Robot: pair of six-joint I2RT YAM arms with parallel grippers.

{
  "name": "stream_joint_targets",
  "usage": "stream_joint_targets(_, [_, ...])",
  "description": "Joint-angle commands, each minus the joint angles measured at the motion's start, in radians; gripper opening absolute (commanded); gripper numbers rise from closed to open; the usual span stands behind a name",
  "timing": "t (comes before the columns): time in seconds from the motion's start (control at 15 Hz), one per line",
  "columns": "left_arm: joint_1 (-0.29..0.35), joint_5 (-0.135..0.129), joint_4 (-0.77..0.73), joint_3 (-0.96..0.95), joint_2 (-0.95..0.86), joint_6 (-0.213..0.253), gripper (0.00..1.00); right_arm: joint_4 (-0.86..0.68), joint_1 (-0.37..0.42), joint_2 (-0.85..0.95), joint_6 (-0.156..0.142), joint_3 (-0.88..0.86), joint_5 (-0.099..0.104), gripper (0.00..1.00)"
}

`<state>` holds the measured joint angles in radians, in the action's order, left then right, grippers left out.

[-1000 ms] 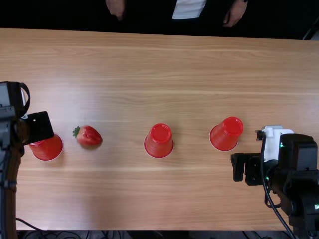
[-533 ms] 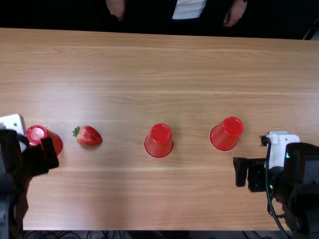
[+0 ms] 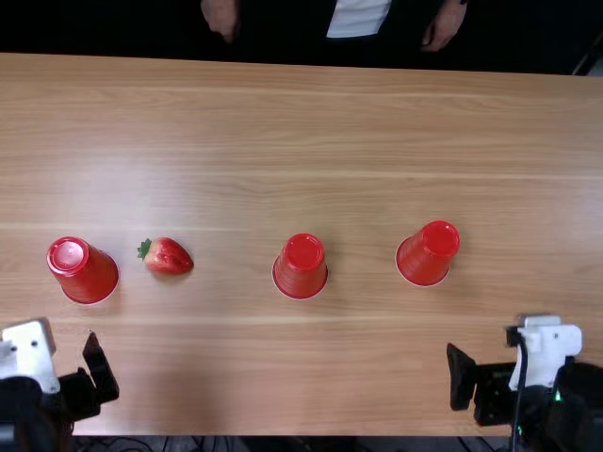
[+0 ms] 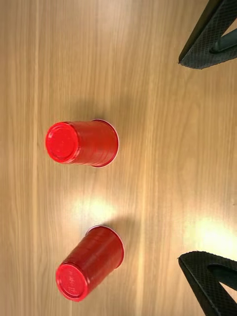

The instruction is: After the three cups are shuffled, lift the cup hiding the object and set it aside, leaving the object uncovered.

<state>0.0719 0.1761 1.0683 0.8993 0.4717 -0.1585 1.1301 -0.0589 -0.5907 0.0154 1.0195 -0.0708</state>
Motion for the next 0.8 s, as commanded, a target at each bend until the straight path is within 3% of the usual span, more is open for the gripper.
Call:
stream_joint_targets(0.0, [-0.007, 0.003, -0.004, -0.088, -0.099, -0.003, 1.00, -0.006, -0.004, 0.088, -0.010, -0.056, -0.003, 1.00])
stream_joint_targets(0.27, [-0.007, 0.003, -0.047, -0.277, -0.340, 0.002, 1.00, -0.021, 0.074, 0.368, -0.006, -0.213, -0.001, 1.00])
stream_joint_targets(0.47, [-0.009, 0.001, -0.076, -0.390, -0.472, 0.009, 1.00, -0.026, 0.080, 0.575, -0.001, -0.311, 0.003, 1.00])
stream_joint_targets(0.6, [-0.011, -0.021, -0.111, -0.448, -0.472, 0.009, 1.00, -0.028, 0.093, 0.591, 0.001, -0.354, 0.003, 1.00])
stream_joint_targets(0.73, [-0.011, -0.025, -0.211, -0.487, -0.472, 0.011, 1.00, -0.041, 0.111, 0.591, -0.001, -0.377, 0.001, 1.00])
